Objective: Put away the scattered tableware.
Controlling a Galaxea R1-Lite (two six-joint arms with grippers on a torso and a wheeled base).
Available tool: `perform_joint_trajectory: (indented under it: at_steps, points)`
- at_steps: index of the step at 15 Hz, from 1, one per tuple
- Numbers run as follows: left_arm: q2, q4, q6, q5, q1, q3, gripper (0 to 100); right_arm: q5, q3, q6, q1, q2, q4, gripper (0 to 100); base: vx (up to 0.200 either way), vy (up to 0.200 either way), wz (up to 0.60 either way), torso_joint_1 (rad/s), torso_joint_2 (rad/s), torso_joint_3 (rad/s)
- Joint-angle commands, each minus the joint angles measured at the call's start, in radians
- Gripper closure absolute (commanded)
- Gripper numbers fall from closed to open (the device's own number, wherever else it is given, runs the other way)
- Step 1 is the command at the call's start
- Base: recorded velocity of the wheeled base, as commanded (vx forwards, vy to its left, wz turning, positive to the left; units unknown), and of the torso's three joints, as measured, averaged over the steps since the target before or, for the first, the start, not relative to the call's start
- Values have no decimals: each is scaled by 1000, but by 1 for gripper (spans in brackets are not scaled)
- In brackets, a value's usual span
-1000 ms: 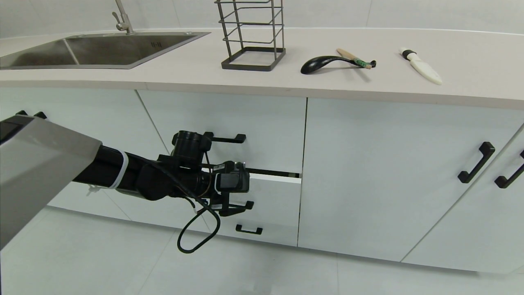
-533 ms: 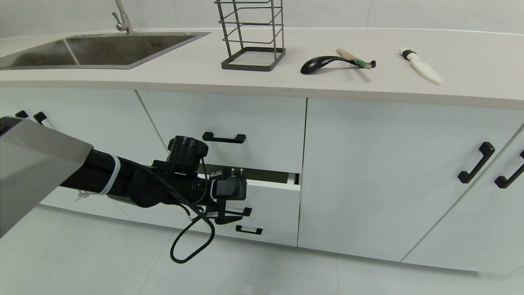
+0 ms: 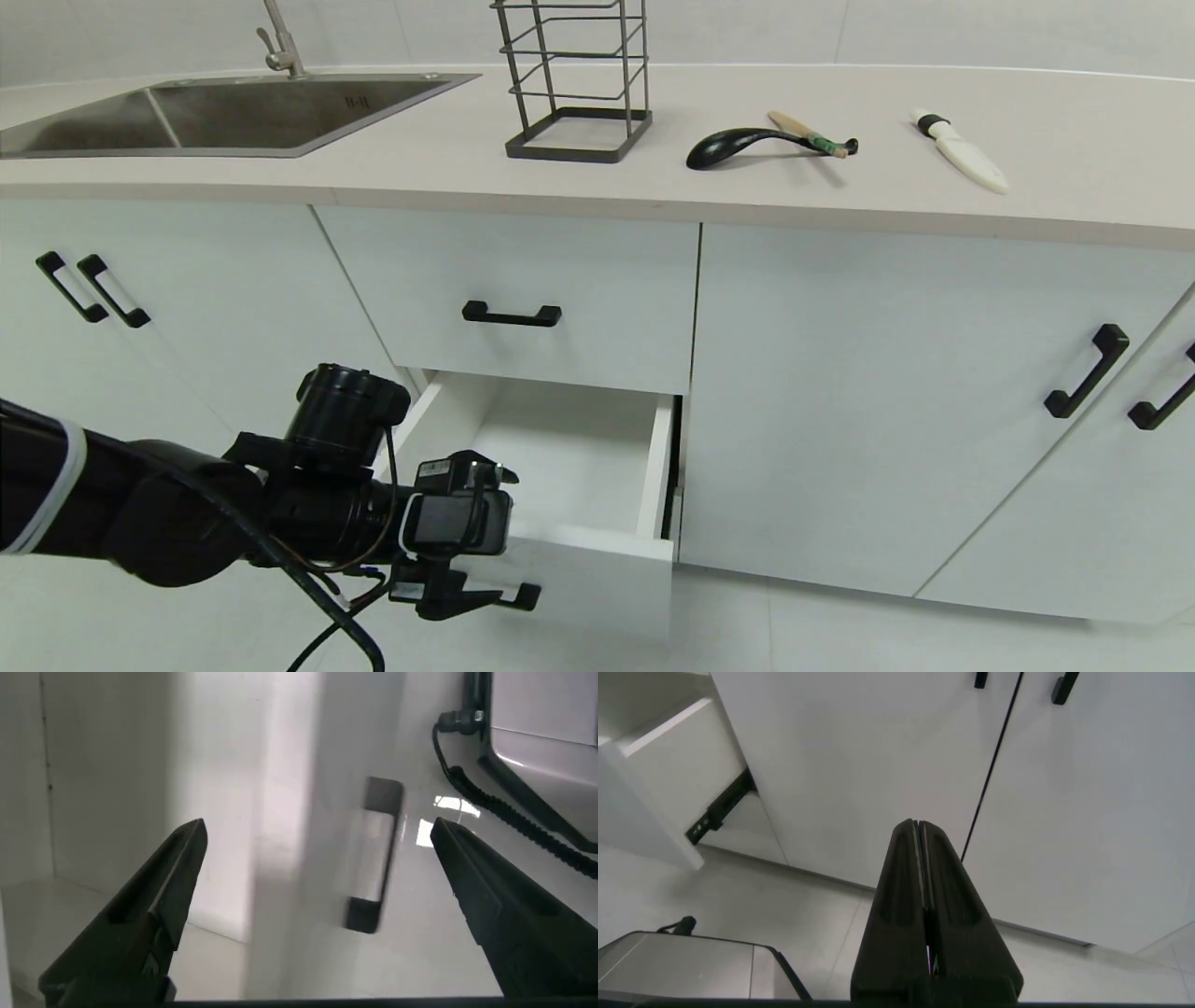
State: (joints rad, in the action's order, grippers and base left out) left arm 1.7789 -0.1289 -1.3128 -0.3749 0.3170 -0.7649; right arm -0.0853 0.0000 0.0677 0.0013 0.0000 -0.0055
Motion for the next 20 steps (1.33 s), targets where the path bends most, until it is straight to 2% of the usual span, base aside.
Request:
perform_joint_trajectory:
  at_steps: [1, 6, 9, 11, 12, 13, 14, 15, 16, 17, 18, 20]
  points:
    - [-32, -6, 0, -1, 4, 12, 0, -1, 0, 1, 0, 0, -1, 100, 0, 0, 0, 0, 0, 0]
    - [-62, -5, -3, -2, 13, 64, 0, -1, 0, 0, 0, 0, -1, 100, 0, 0, 0, 0, 0, 0]
    - [-165, -5, 1, -2, 50, 170, 0, -1, 0, 1, 0, 0, -1, 100, 0, 0, 0, 0, 0, 0]
    - [-262, -3, 15, -2, 94, 251, 0, -1, 0, 0, 0, 0, -1, 100, 0, 0, 0, 0, 0, 0]
    - [-334, -3, 70, -4, 126, 297, 0, -1, 0, 1, 0, 0, -1, 100, 0, 0, 0, 0, 0, 0]
    - [-377, -3, 142, -6, 134, 311, 0, -1, 0, 0, 0, 0, -1, 100, 0, 0, 0, 0, 0, 0]
    - [-412, -3, 239, -6, 134, 306, 0, -1, 0, 1, 0, 0, -1, 100, 0, 0, 0, 0, 0, 0]
    - [-474, -3, 415, -9, 136, 272, 0, -1, 0, 0, 0, 0, -1, 100, 0, 0, 0, 0, 0, 0]
    - [-524, -3, 523, -9, 149, 248, 0, -1, 0, 0, 0, 0, -1, 100, 0, 0, 0, 0, 0, 0]
    - [-550, -3, 566, -9, 163, 236, 0, -1, 0, 1, 0, 0, -1, 100, 0, 0, 0, 0, 0, 0]
    - [-628, -5, 675, -2, 198, 219, 0, -1, 0, 0, 0, 0, -1, 100, 0, 0, 0, 0, 0, 0]
    - [-702, -6, 831, -1, 201, 197, 0, -1, 0, 0, 0, 0, -1, 100, 0, 0, 0, 0, 0, 0]
